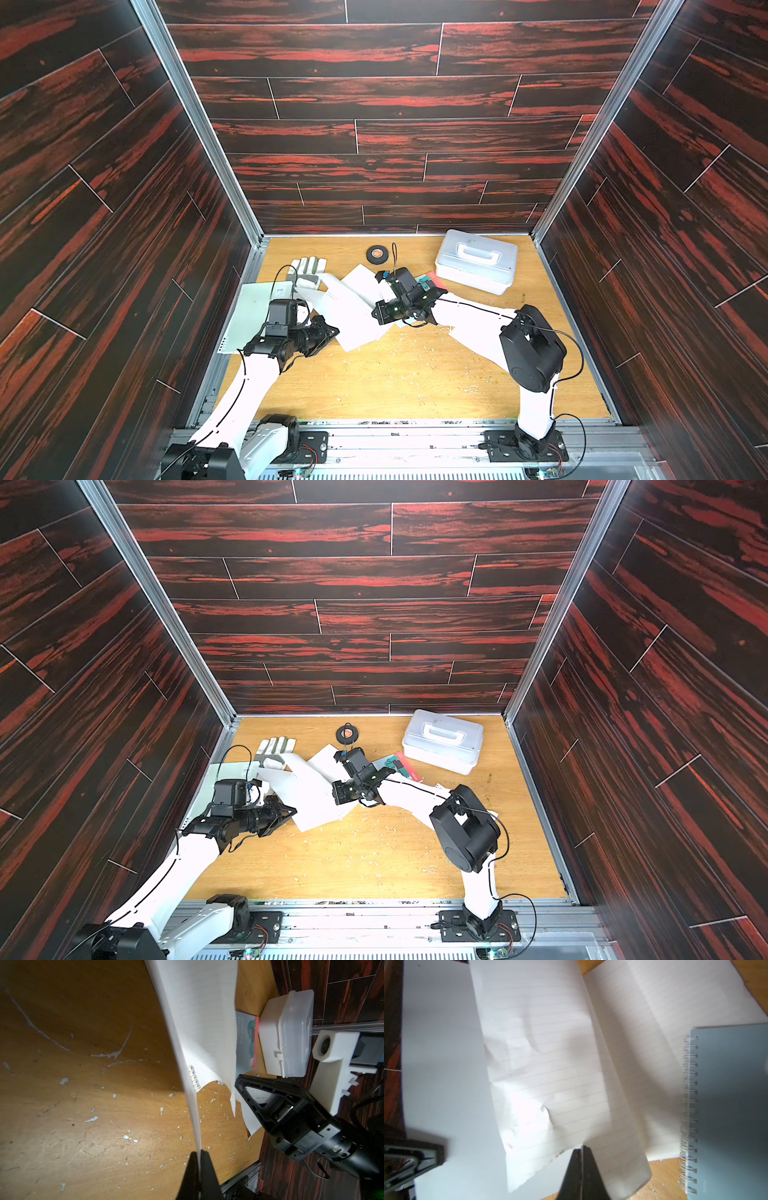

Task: Tear off pages from different notebooks
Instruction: Tear off the paper from the notebook.

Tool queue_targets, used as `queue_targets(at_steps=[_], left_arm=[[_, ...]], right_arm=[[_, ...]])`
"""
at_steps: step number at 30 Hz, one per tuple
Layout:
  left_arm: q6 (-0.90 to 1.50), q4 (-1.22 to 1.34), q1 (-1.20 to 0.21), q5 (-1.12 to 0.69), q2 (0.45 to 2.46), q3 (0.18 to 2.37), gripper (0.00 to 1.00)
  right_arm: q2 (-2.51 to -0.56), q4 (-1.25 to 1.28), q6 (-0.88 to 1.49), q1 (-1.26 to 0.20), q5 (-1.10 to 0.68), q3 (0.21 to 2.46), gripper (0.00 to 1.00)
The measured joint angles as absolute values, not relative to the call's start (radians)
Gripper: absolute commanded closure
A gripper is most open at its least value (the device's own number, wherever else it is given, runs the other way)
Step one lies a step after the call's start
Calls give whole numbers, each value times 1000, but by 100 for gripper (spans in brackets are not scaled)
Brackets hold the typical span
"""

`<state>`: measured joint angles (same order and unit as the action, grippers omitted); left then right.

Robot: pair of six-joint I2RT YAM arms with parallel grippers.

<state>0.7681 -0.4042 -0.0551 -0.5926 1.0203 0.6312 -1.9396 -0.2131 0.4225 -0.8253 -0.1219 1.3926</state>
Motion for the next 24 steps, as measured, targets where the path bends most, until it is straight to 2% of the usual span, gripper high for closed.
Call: queue_targets(at_steps=[2,5,19,24], left_arm=[[759,-415,-54,-587,1021,631,100],[755,-421,-53,-583,1021,631,100],[752,-417,-51,-584,1074,632,100],[751,-416,-51,-587,1075,632,100]], right_arm=[[-1940,-208,416,-825,-98,1383,63],[-1948,-193,413,-824,-70,1372,57],[-2043,-134,379,-825,24,1373,54],[-2072,-135,354,-825,120,1378,52]])
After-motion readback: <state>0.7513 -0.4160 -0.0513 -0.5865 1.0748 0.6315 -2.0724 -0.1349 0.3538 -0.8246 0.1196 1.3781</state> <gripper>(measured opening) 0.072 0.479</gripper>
